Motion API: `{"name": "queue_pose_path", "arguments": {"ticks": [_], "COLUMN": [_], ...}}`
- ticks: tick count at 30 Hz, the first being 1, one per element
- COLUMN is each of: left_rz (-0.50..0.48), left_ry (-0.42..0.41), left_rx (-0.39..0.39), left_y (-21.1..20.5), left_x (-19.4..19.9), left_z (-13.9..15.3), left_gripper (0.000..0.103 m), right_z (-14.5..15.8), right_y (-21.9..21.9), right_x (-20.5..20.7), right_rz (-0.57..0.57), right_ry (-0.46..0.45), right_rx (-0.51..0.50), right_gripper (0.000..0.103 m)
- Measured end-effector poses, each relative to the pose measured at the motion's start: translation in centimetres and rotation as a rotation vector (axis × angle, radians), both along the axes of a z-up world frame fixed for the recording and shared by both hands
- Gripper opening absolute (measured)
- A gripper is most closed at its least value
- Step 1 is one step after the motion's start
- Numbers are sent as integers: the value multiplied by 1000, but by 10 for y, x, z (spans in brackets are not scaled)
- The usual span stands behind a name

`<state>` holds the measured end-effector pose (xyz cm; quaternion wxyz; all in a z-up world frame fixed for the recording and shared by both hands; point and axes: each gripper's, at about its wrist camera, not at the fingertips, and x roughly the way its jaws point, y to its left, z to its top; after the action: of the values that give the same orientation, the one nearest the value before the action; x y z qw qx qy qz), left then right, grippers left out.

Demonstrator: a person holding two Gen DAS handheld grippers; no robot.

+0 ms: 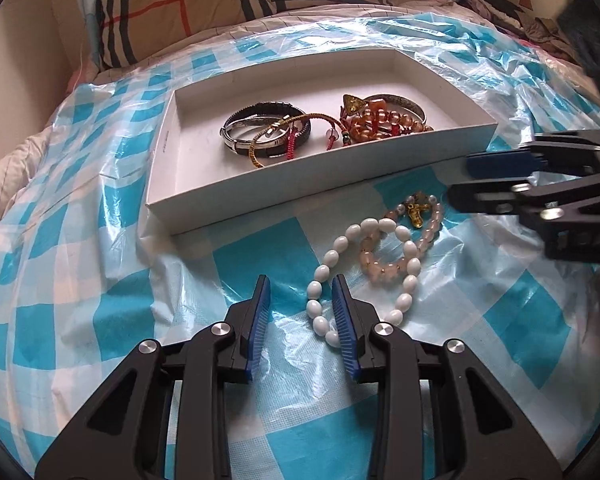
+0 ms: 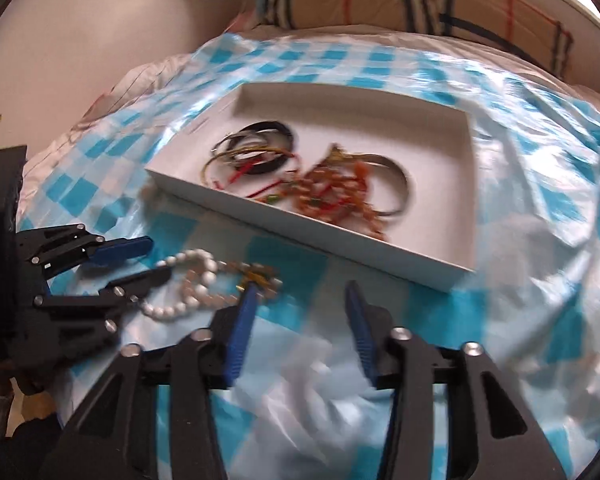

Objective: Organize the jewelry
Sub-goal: 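Grasp the white pearl bracelet with the left tool while the right tool grasps the peach bead bracelet, then lift both bracelets and carry them toward the white tray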

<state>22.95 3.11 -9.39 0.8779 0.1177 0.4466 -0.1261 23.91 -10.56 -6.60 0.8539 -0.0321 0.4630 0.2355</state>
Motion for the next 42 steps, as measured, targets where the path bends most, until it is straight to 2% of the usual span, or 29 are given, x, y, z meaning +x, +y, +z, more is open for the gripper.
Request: {"name": "queue_pose_path", "arguments": {"ticks": [1,3,5,8,10,12,13,14,17,18,20,21,22,29,32,36,42], "left_rz": [-11,-26,-44,-36,-27,-13,-5,2,14,19,19,23,27,71,73,89,77], "left_ry": [5,11,22,46,59,52,46,46,28,22,19,20,21,2,-42,-73,-122], "left_rx": [-1,16,34,12,-23,-43,-45,-48,-33,-19,6,9,11,-15,7,-29,-61], "left_y": [-1,-3,-1,10,17,21,20,19,12,10,6,5,4,-1,-4,1,-5], "left_x": [-1,-4,-8,-11,-11,-8,-7,-5,-3,-4,-6,-7,-8,-31,-46,-62,-87], "left_z": [-1,-2,-3,0,3,5,4,2,-5,-6,-6,-5,-4,11,23,48,78], "left_gripper": [19,12,9,8,8,8,9,9,9,9,8,7,7,7,7,7,7], "right_z": [-4,-11,-11,-9,-5,-3,-3,-4,-17,-17,-15,-13,-13,7,18,38,67], "right_y": [6,15,24,25,13,1,-3,-3,7,9,9,6,1,-56,-73,-86,-89], "right_x": [4,9,5,-12,-17,-15,-11,-8,-3,-6,-10,-13,-16,-50,-66,-87,-116], "right_rz": [7,27,69,126,107,74,49,37,48,55,60,49,38,-112,-153,-184,-183], "right_ry": [6,21,11,-7,9,28,29,32,41,29,37,40,46,96,88,52,-7], "right_rx": [-8,-22,-68,-175,-164,-105,-82,-74,-94,-103,-84,-72,-53,317,452,545,574], "right_gripper": [29,25,18,16,16,16,22,36,37,35,15,13,9,9,9,9,9]}}
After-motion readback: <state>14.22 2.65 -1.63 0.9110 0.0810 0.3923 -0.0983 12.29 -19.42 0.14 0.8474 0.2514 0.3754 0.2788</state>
